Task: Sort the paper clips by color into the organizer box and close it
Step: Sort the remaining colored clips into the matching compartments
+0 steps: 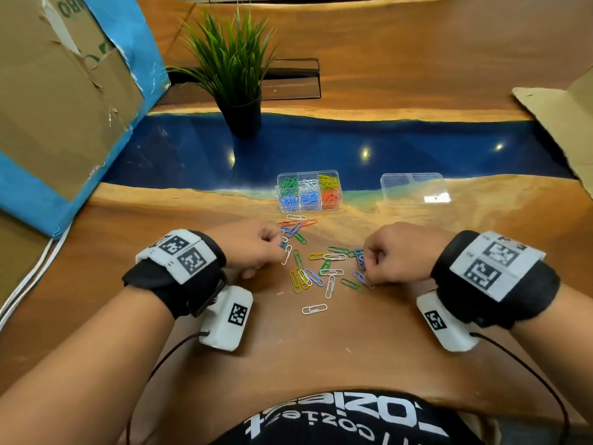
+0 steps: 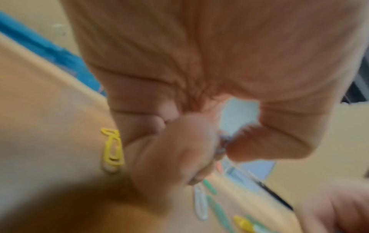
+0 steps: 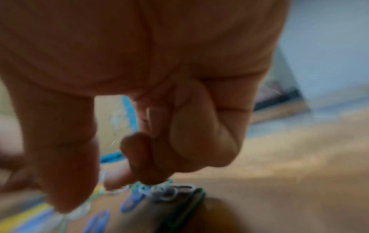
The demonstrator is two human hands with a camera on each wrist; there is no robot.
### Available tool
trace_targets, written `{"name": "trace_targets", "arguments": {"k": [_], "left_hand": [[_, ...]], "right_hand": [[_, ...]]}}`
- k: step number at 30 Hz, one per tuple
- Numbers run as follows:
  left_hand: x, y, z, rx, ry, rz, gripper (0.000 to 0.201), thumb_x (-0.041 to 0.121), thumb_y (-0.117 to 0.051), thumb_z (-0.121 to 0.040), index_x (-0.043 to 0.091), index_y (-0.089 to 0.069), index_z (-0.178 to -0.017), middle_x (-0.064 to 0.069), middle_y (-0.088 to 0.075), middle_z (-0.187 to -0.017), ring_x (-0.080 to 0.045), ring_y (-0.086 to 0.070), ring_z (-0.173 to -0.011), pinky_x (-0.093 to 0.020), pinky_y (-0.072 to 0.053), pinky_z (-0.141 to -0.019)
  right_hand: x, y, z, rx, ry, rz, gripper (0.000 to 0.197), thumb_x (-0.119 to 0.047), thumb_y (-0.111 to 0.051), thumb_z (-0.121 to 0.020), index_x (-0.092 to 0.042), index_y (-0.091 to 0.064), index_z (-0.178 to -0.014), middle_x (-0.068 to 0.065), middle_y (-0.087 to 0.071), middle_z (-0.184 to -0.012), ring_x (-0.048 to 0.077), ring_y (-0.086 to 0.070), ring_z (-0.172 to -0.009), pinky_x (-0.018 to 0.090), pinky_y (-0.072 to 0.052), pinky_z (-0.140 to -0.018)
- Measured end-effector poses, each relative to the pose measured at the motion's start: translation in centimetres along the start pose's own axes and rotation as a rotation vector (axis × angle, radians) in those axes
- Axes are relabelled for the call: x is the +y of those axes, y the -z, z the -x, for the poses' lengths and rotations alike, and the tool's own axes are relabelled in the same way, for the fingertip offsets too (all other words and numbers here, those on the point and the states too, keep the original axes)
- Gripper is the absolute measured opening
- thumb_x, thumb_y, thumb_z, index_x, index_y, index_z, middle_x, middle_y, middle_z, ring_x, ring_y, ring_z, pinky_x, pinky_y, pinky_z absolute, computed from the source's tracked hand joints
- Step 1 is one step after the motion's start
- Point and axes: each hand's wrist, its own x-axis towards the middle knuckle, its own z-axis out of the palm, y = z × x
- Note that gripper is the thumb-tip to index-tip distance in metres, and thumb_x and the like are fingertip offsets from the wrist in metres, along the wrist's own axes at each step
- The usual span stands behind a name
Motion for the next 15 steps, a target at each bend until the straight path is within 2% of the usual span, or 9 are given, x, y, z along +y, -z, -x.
{"name": "trace_targets", "arguments": {"k": [3,6,9,11,13,15], "left_hand": [[0.5,0.2,-0.5,0.012,-0.038,0.140,0.015,0.016,-0.050,-0.061,0.019,-0.036,-0.058,-0.005,-0.040,-0.049,-0.017,-0.039,-0.035,-0.022,-0.027,-0.044],[0.7,0.5,-1.1,0.043,-0.068,0.193,0.019,0.008,-0.051,-0.071,0.017,-0.038,-0.062,-0.005,-0.041,-0.051,-0.013,-0.039,-0.033,-0.018,-0.029,-0.039],[1.2,0.8,-1.5,0.069,-0.078,0.305,0.012,0.007,-0.048,-0.066,0.016,-0.040,-0.065,-0.009,-0.041,-0.061,-0.018,-0.039,-0.045,-0.016,-0.033,-0.035],[1.3,1.0,-1.7,0.100,-0.071,0.401,0.011,0.008,-0.047,-0.061,0.015,-0.042,-0.067,-0.009,-0.039,-0.063,-0.018,-0.036,-0.049,-0.016,-0.033,-0.034],[1.3,1.0,-2.0,0.139,-0.060,0.442,0.011,0.004,-0.048,-0.071,0.014,-0.045,-0.070,-0.007,-0.039,-0.062,-0.018,-0.036,-0.049,-0.015,-0.033,-0.033],[1.3,1.3,-2.5,0.195,-0.051,0.445,0.021,-0.003,-0.043,-0.084,0.014,-0.046,-0.072,-0.005,-0.040,-0.062,-0.015,-0.038,-0.049,-0.015,-0.033,-0.032]], "right_hand": [[-0.9,-0.9,0.3,0.016,-0.039,0.125,0.012,-0.027,-0.064,-0.078,-0.016,-0.064,-0.073,0.000,-0.065,-0.078,0.020,-0.062,-0.082,0.029,-0.049,-0.068],[-1.4,-1.0,0.3,0.037,-0.063,0.178,0.022,-0.029,-0.064,-0.078,-0.010,-0.069,-0.087,0.007,-0.069,-0.091,0.024,-0.065,-0.088,0.033,-0.054,-0.074],[-1.7,-1.3,0.3,0.027,-0.052,0.217,0.021,-0.030,-0.063,-0.078,-0.010,-0.065,-0.084,0.005,-0.066,-0.093,0.023,-0.063,-0.089,0.031,-0.053,-0.073],[-2.0,-1.4,0.4,0.024,-0.039,0.238,0.015,-0.031,-0.062,-0.079,-0.017,-0.057,-0.081,0.002,-0.060,-0.090,0.023,-0.061,-0.090,0.028,-0.049,-0.070],[-2.1,-1.4,0.5,0.042,-0.036,0.241,0.013,-0.029,-0.061,-0.080,-0.018,-0.056,-0.084,0.002,-0.057,-0.091,0.023,-0.060,-0.090,0.027,-0.047,-0.068],[-2.0,-1.2,0.6,0.073,-0.032,0.250,0.017,-0.028,-0.060,-0.081,-0.015,-0.060,-0.091,0.004,-0.058,-0.094,0.023,-0.060,-0.090,0.028,-0.047,-0.068]]}}
